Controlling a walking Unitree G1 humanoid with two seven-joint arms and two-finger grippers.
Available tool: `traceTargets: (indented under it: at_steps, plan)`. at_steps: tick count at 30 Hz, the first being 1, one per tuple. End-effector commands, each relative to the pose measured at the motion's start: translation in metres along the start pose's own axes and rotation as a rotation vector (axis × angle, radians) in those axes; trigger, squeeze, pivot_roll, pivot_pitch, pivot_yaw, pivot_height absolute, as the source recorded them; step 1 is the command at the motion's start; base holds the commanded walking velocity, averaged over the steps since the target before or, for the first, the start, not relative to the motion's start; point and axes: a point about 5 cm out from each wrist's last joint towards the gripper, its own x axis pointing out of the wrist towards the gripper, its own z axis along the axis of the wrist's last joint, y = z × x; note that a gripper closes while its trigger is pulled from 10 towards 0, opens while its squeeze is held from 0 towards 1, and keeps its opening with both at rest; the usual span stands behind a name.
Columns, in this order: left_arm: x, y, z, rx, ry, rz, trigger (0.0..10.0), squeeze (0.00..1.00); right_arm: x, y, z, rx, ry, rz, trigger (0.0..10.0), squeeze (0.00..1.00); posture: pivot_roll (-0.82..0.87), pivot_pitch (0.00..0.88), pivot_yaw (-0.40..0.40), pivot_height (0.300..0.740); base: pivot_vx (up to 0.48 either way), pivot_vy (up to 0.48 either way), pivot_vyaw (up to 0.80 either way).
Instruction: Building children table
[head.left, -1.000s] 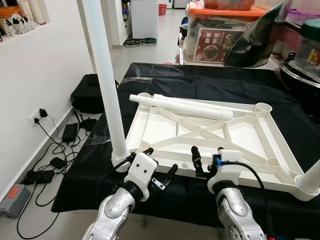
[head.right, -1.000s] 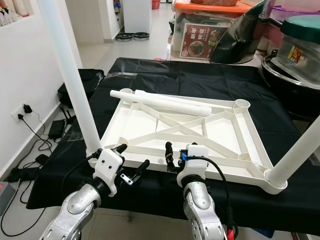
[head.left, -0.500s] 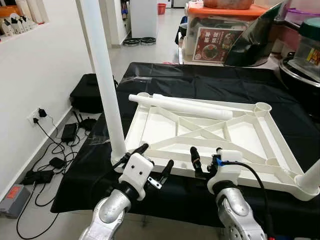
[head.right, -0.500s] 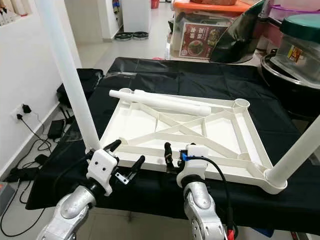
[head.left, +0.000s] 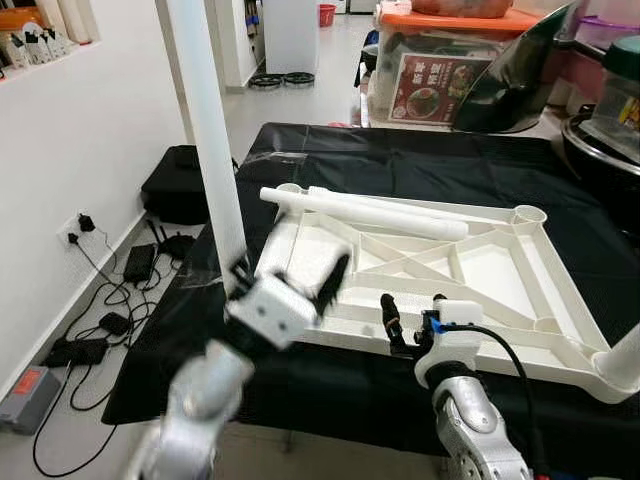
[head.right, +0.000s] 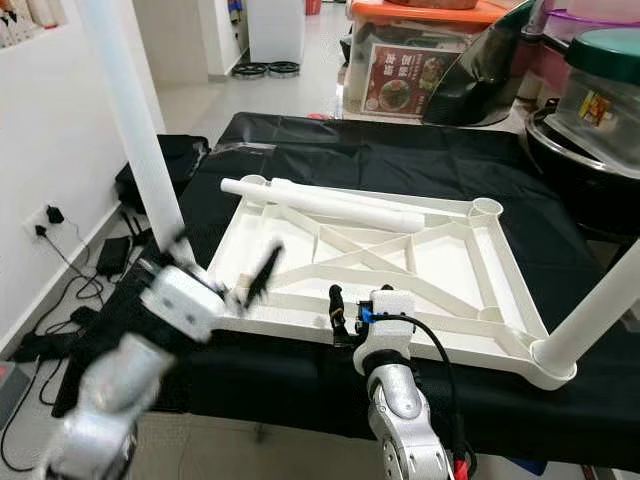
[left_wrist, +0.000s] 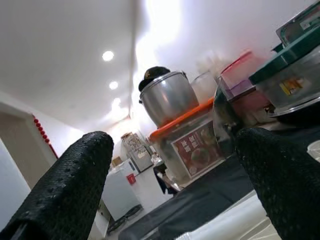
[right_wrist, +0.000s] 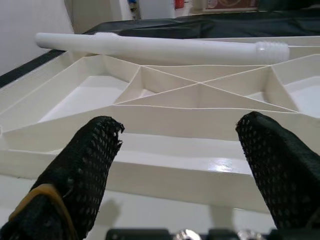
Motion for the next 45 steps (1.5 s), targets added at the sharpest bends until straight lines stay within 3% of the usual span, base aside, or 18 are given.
traceTargets:
  at_steps: [1,4,9,10,11,13,18,24,29,40,45]
  plan:
    - [-0.008,-0.001,-0.01,0.006,0.072,-0.008,10.0,0.0,0.002,-0.002,0.0,-0.007,-0.003,-0.008,10.0,0.0,0.12,0.0,-0.044,0.74,0.0,0.0,0.0]
    - [-0.025,-0.008,-0.02,0.012,0.127,-0.061,10.0,0.0,0.003,-0.002,0.0,-0.008,-0.008,-0.011,10.0,0.0,0.12,0.0,-0.049,0.74,0.0,0.0,0.0]
    - [-0.029,-0.011,-0.023,-0.003,0.142,-0.096,10.0,0.0,0.003,-0.002,0.001,-0.009,-0.01,-0.009,10.0,0.0,0.12,0.0,-0.049,0.74,0.0,0.0,0.0]
    - [-0.036,-0.018,-0.035,-0.039,0.232,-0.14,10.0,0.0,0.004,-0.002,0.001,-0.009,-0.012,-0.015,10.0,0.0,0.12,0.0,-0.045,0.74,0.0,0.0,0.0]
    - [-0.036,-0.018,-0.035,-0.039,0.232,-0.14,10.0,0.0,0.004,-0.002,0.001,-0.009,-0.012,-0.015,10.0,0.0,0.12,0.0,-0.045,0.74,0.0,0.0,0.0]
    - [-0.052,-0.025,-0.055,-0.148,0.381,-0.195,10.0,0.0,0.005,-0.003,0.002,-0.012,-0.016,-0.025,10.0,0.0,0.12,0.0,-0.045,0.74,0.0,0.0,0.0]
    - [-0.058,-0.026,-0.062,-0.17,0.43,-0.21,10.0,0.0,0.005,-0.004,0.002,-0.012,-0.016,-0.028,10.0,0.0,0.12,0.0,-0.045,0.74,0.0,0.0,0.0]
    - [-0.082,-0.031,-0.071,-0.246,0.567,-0.277,10.0,0.0,0.004,-0.004,0.001,-0.013,-0.005,-0.027,10.0,0.0,0.13,0.0,-0.048,0.74,0.0,0.0,0.0]
    - [-0.098,-0.029,-0.07,-0.322,0.678,-0.254,10.0,0.0,0.005,-0.004,0.0,-0.015,0.003,-0.03,10.0,0.0,0.13,0.0,-0.045,0.74,0.0,0.0,0.0]
    - [-0.115,-0.007,-0.076,-0.288,0.825,-0.159,10.0,0.0,0.005,-0.004,0.0,-0.012,0.007,-0.03,10.0,0.0,0.15,0.0,-0.049,0.74,0.0,0.0,0.0]
    - [-0.139,0.008,-0.088,-0.282,0.988,-0.017,10.0,0.0,0.007,-0.005,0.001,-0.01,0.007,-0.041,10.0,0.0,0.16,0.001,-0.046,0.74,0.0,0.0,0.0]
